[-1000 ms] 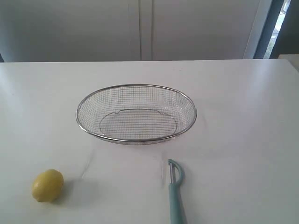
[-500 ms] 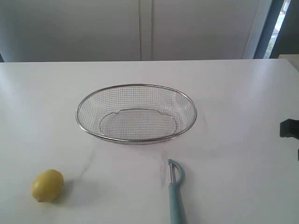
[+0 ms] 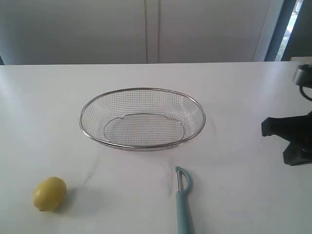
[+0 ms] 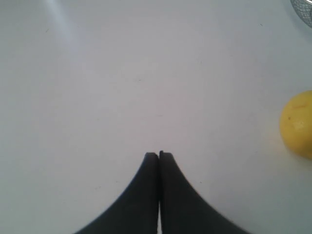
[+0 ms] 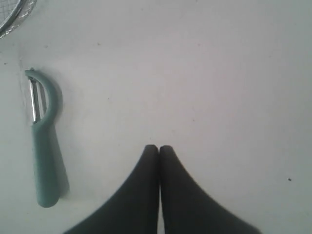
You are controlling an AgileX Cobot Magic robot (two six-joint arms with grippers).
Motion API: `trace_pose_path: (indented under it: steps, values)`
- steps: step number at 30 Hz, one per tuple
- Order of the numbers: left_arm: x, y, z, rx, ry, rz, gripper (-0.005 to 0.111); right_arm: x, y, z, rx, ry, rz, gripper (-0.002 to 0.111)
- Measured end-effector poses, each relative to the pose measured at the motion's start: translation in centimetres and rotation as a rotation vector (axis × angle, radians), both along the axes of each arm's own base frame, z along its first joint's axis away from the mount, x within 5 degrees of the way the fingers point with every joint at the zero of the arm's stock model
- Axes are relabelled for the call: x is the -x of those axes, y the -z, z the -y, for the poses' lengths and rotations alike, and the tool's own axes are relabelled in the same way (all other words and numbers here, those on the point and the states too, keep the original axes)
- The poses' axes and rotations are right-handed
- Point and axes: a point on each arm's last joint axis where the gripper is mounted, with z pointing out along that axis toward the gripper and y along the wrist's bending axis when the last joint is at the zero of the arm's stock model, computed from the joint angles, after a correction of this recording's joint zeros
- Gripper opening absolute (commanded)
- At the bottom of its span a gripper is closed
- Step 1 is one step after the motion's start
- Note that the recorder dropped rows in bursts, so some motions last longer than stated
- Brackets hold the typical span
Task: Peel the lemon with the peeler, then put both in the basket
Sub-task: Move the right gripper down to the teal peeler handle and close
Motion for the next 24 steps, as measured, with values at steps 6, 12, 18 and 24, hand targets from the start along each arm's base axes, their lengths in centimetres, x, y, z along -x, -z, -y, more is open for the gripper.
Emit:
trace_pose_path:
  steps: [6,12,18,24]
  values:
    - [0.0,0.0,0.0,0.000,0.000,0.000,0.000,-0.5,1.1,-1.9,-0.005,-0.043,-0.048,0.000]
    - [0.0,0.0,0.0,0.000,0.000,0.000,0.000,-0.6,1.5,-3.8,-0.021,-0.064,-0.062,0.000]
    - [0.0,0.0,0.0,0.000,0.000,0.000,0.000,-0.8,2.3,-6.1,-0.020,-0.117,-0.093,0.000]
    - [0.0,0.0,0.0,0.000,0.000,0.000,0.000,-1.6,2.8,-8.7,-0.017,-0.173,-0.116,0.000]
